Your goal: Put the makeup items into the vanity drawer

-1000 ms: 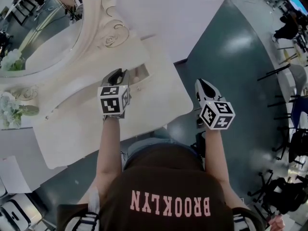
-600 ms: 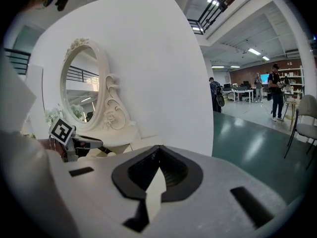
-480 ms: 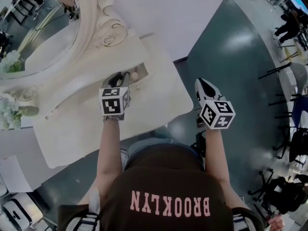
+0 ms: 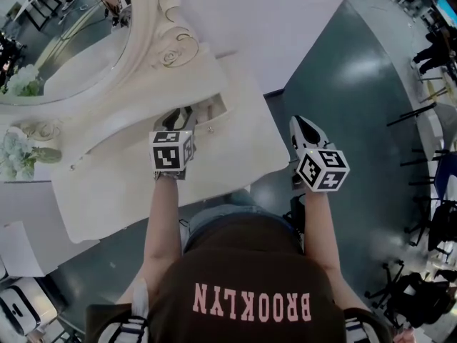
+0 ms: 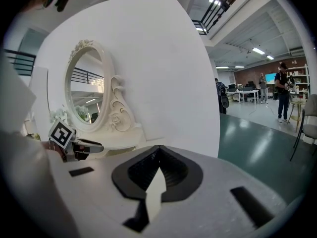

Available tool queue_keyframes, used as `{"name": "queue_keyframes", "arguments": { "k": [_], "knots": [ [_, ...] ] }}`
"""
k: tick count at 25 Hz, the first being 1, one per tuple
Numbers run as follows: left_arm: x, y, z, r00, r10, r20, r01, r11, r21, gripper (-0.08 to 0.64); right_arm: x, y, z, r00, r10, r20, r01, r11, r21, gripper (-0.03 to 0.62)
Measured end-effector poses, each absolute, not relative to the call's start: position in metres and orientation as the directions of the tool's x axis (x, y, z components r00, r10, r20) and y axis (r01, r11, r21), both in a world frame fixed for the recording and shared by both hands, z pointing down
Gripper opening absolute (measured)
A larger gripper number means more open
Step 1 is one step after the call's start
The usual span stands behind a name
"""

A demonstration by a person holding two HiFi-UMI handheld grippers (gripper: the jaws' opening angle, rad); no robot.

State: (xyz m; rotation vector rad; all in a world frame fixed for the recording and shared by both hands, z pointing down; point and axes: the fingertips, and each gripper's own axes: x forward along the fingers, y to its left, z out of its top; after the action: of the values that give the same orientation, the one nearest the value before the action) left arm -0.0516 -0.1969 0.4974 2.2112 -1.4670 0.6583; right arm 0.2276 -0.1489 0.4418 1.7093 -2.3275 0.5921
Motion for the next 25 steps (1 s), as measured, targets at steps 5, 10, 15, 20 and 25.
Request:
{"name": "queue_keyframes", "arguments": {
  "k": [5,10,15,20,25],
  "knots": [
    [-0.059,-0.195,0.487,0.327,-0.757,0.566,-0.934,-0.349,0.073,0.133,0.218,-0.154,0.435,-0.337,-0.868,0.363,-0.938,0.28,-0.202,-0.002],
    [-0.069,-0.196,0.473,0.312,-0.796,0.519,-0.942,-0.33,0.06,0.133,0.206,-0.16,0.43,-0.359,-0.868,0.343,-0.931,0.305,-0.202,-0.002],
    [-0.079,-0.196,0.455,0.3,-0.833,0.465,-0.948,-0.314,0.05,0.13,0.195,-0.166,0.421,-0.382,-0.867,0.321,-0.922,0.332,-0.201,-0.002],
    [-0.096,-0.195,0.433,0.237,-0.894,0.381,-0.968,-0.252,0.011,0.029,0.185,-0.172,0.411,-0.405,-0.865,0.296,-0.913,0.361,-0.193,-0.002],
    [-0.116,-0.192,0.413,0.186,-0.935,0.302,-0.981,-0.195,0.001,0.014,0.173,-0.177,0.403,-0.423,-0.867,0.263,-0.904,0.388,-0.178,-0.002]
  ]
}}
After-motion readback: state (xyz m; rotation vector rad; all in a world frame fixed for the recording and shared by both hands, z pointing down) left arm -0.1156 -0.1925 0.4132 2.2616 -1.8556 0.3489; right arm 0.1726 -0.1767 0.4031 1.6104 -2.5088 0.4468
